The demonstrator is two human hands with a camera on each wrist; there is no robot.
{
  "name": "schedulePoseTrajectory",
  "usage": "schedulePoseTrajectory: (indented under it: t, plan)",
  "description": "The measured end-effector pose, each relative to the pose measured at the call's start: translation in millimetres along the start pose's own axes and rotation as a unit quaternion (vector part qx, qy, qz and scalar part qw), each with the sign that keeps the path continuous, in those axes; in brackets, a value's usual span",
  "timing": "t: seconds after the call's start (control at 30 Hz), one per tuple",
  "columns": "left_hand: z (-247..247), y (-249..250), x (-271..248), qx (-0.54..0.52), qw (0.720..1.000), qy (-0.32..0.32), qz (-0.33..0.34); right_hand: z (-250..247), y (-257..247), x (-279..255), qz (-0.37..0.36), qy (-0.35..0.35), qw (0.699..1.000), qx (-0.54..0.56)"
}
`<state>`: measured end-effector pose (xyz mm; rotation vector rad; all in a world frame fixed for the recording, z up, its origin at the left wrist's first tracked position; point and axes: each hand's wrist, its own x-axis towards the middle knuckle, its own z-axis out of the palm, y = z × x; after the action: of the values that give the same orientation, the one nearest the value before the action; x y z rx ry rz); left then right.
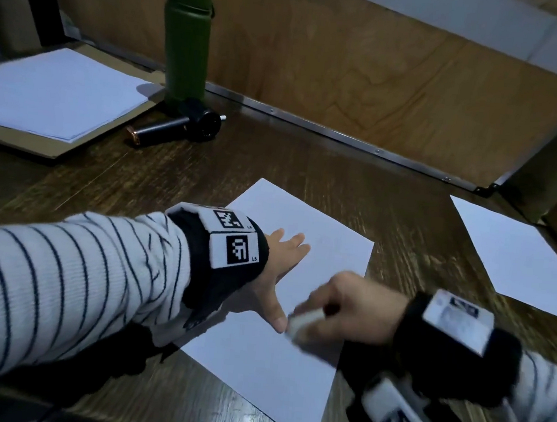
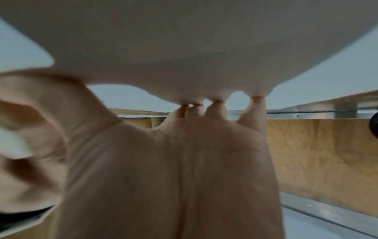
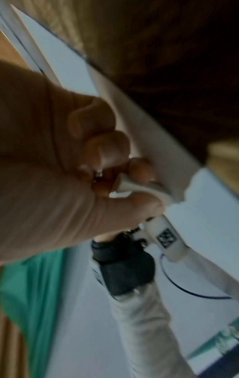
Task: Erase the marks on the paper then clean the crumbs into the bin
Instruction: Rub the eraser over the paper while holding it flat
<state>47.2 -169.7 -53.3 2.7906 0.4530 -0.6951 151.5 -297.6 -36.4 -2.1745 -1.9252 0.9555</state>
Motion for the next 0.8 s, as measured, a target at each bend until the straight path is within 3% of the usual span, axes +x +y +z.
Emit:
schedulePoseTrajectory:
  t: [0.07,0.23,0.37,0.43,0.53,0.6,0.73,0.8]
  plan:
    - [1,-3,3,-0.002,1.000,0.003,-0.001,2,-6,-4,-0.011,-0.024,0.999,0.024]
    - [1,-7,6,0.013,1.000,0.001,-0.025,-29,26,29,0.063,0.168,0.984,0.005]
    - [0,-8,7,0.019,0.999,-0.005,-0.027,-28,36,43,0.074,0.255,0.963,-0.051]
    - [1,-8,8,0.019,0.999,-0.001,-0.028,-16,30,34,0.016,0.254,0.965,-0.069]
    - [3,-7,9,0.031,0.999,0.005,-0.024,1,14,15,-0.081,0.148,0.983,-0.065]
    - [3,-8,9,0.035,0.999,0.004,-0.022,-6,17,16,-0.073,0.127,0.985,-0.095]
    - [3,-11,9,0.032,0.999,-0.009,-0.017,-32,34,39,0.045,0.235,0.966,-0.100]
    - [4,-14,12,0.018,1.000,0.001,-0.012,-24,29,40,0.049,0.253,0.962,-0.091]
